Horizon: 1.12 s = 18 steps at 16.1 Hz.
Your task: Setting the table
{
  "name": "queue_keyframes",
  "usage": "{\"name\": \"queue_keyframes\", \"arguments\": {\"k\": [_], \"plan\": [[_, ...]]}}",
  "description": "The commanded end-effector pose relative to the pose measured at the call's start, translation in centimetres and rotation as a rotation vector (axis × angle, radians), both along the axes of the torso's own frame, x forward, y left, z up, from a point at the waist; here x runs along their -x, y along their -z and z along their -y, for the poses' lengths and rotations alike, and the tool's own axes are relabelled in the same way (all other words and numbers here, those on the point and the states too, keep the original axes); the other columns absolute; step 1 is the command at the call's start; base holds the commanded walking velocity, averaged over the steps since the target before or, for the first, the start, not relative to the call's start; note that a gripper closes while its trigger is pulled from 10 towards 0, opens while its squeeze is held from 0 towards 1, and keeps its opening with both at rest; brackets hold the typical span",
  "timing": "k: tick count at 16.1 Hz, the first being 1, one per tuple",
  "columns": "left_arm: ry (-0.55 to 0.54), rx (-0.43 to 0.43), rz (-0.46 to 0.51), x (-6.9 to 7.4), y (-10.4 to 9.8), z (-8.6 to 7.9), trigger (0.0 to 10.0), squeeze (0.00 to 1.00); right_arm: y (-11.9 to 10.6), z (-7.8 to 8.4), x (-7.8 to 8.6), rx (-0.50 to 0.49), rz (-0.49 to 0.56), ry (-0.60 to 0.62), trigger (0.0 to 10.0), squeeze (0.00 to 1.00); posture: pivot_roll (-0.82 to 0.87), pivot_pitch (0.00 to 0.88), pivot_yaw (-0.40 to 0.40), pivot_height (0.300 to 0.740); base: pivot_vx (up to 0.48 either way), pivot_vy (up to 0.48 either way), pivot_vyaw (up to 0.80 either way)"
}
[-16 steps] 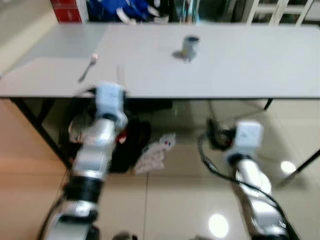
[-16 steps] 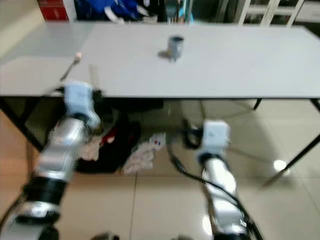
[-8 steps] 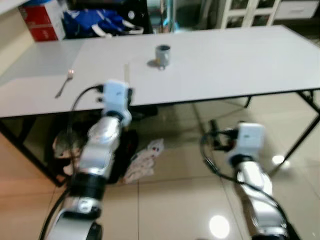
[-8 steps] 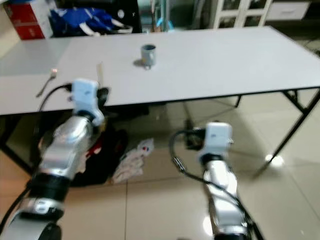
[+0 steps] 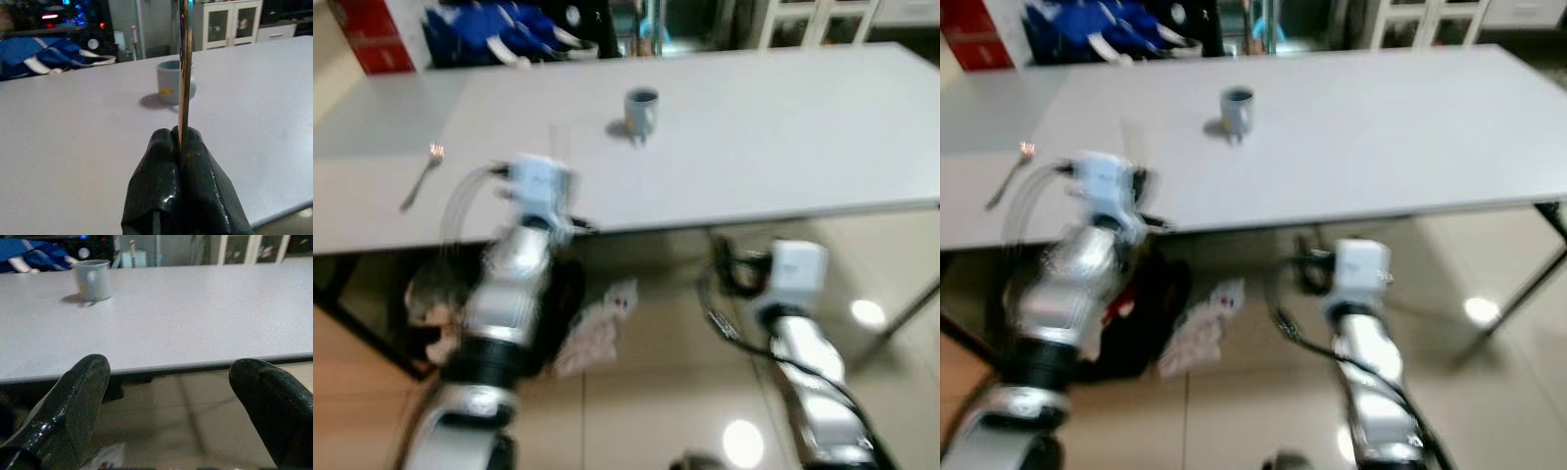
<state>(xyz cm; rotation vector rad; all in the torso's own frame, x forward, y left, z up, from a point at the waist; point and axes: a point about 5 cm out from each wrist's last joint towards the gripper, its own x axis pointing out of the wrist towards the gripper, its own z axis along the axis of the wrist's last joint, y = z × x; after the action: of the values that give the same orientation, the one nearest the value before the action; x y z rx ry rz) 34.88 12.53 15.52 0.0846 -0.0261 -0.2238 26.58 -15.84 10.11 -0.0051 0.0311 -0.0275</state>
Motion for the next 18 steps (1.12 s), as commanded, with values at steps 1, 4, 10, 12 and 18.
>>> {"name": "queue_keyframes", "arguments": {"k": [1, 4, 10, 12, 18], "plan": [[-0.032, -0.008, 0.031, -0.3, -1.1, -1.3, 0.0, 0.0, -0.5, -1.0, -0.2, -0.007, 0.02, -0.026, 10.0, 0.0, -0.11, 0.011, 0.04, 0.727, 0.48, 0.0, 0.0], [-0.025, -0.006, 0.038, -0.4, -1.4, -1.1, 0.0, 0.0, -0.5, -1.0, -0.2, -0.007, 0.019, -0.028, 10.0, 0.0, -0.11, 0.017, 0.041, 0.727, 0.48, 0.0, 0.0], [0.007, -0.008, 0.026, -0.4, -1.4, -0.5, 0.0, 0.0, -1.3, -1.2, -0.1, -0.009, 0.047, -0.03, 10.0, 0.0, -0.12, 0.023, 0.046, 0.727, 0.48, 0.0, 0.0], [0.025, -0.008, -0.002, -0.5, -1.0, -0.2, 0.0, 0.0, -1.9, -1.5, 0.0, -0.009, 0.06, -0.067, 10.0, 0.0, -0.12, 0.017, 0.048, 0.727, 0.24, 0.0, 0.0], [0.019, -0.047, 0.046, 3.3, -1.2, -2.6, 0.0, 0.0, -1.2, -1.4, 1.9, 0.004, 0.036, -0.073, 10.0, 0.0, -0.09, 0.008, 0.052, 0.727, 0.0, 0.0, 0.0]]}}
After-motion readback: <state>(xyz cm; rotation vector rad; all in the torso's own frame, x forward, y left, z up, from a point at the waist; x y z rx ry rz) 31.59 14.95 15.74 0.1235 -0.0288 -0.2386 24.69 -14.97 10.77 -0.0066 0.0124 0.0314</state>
